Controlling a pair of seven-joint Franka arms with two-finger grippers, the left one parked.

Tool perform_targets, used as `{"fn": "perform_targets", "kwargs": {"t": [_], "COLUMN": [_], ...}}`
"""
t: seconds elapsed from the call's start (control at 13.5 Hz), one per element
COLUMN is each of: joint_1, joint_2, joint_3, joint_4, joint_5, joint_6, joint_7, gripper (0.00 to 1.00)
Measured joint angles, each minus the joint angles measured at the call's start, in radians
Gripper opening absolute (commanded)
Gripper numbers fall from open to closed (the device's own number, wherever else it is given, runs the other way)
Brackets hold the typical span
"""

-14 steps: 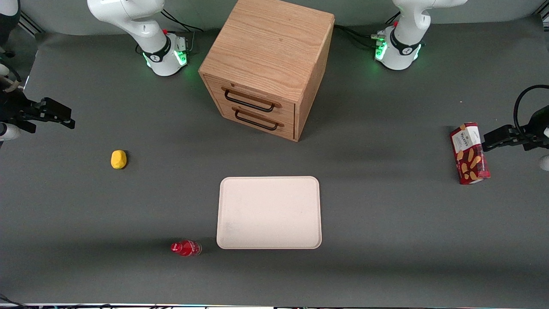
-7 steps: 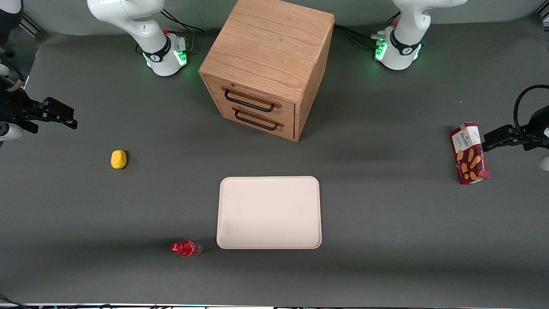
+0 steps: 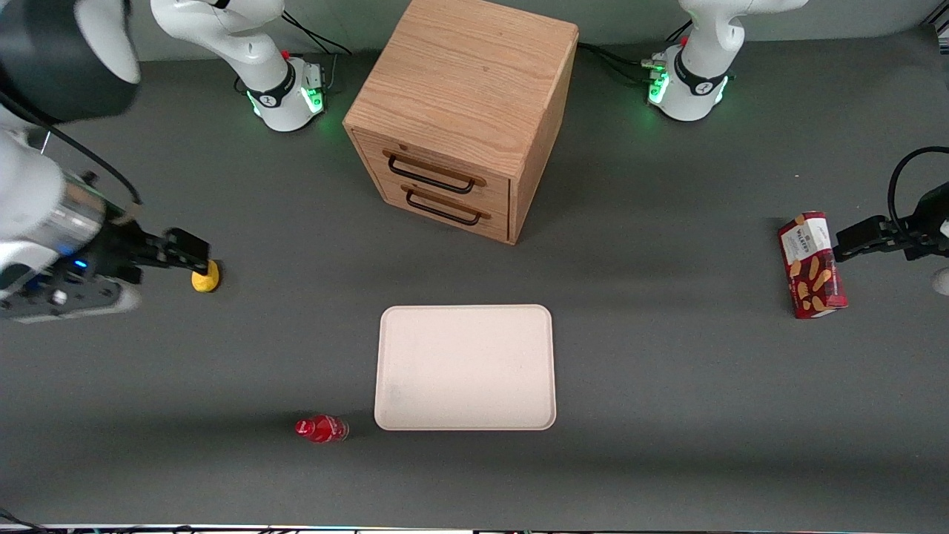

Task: Place coke bottle on tray
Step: 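Swing the right gripper out over the table toward the red bottle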

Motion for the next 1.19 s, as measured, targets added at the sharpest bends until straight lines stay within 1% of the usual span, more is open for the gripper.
{"fn": "perform_targets", "kwargs": {"t": [0.22,0.59,0.89,1.19], "joint_1": [0.043,0.035,0.030,0.030], "joint_2": [0.078,0.149,0.224,0.245], "joint_3": [0.000,-0.008,-0.012,-0.013], "joint_4": [0.116,0.233,0.274,0.283], "joint_5": [0.000,0.000,0.000,0.000], "joint_6": [-0.014,-0.014,0.047,0.072], "joint_7": [0.040,0.041,0.041,0.041], "gripper": [1.00,1.00,1.00,1.00]}}
